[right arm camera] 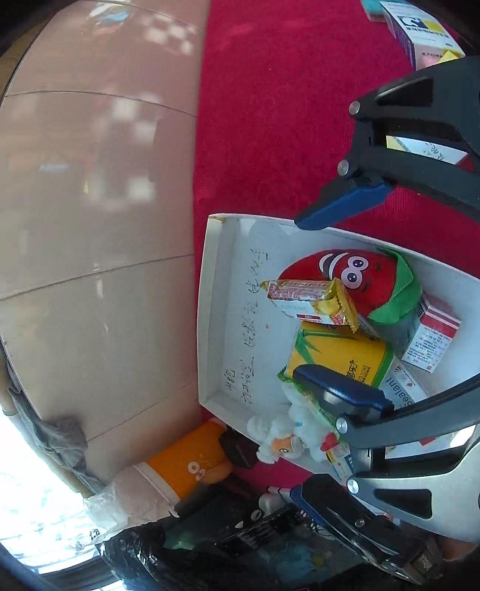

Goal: Organize objects
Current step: 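Open both tools to drop the snack bar and sachet into the tray, then move both tools from the tray to the remaining boxes, then grasp the blue-white medicine box with the right tool while the left tool grasps the long yellow-white box, then lift both boxes and carry them over the white tray, then open both tools to drop the two boxes into the tray, then move both tools from the tray to the remaining table items, then grasp the teal tissue pack with the right tool while the left tool grasps the pink plush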

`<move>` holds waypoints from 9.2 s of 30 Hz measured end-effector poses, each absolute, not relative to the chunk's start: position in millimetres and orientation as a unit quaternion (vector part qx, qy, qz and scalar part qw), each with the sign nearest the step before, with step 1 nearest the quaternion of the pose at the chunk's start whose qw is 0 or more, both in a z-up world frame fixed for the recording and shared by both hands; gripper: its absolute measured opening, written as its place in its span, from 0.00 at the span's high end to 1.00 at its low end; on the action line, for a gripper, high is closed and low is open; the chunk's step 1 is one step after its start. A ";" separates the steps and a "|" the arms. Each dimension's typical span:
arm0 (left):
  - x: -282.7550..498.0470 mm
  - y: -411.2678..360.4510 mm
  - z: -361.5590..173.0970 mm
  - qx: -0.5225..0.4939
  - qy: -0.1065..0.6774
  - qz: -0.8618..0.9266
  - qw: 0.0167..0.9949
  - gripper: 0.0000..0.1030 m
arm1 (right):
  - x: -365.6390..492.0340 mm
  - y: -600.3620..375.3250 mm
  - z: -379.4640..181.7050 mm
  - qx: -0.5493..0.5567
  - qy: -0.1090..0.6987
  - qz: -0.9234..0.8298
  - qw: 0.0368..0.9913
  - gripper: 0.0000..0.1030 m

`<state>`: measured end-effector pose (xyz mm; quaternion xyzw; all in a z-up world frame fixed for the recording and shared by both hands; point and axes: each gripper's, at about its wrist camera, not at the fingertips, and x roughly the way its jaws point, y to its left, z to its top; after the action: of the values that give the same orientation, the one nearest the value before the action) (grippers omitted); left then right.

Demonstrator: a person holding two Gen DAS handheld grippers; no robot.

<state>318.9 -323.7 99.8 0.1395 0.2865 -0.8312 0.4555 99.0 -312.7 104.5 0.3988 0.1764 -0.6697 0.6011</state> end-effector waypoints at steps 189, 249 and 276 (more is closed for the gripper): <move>360.5 -278.5 104.0 0.043 0.323 -0.829 0.454 0.80 | 127.1 -335.5 115.7 0.329 0.204 -0.667 0.637 0.22; 106.0 -181.5 71.5 0.309 0.162 -0.890 0.294 0.00 | -137.1 -73.6 66.0 0.371 0.061 -0.804 0.461 0.00; 57.8 -172.2 32.4 0.356 0.139 -0.888 0.256 0.50 | -121.9 -108.8 34.8 0.398 0.134 -0.771 0.479 0.50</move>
<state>57.8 -172.2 32.4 0.3564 0.1392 -0.8878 0.2556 -121.9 -108.8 34.8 0.3976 0.1340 -0.7708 0.4794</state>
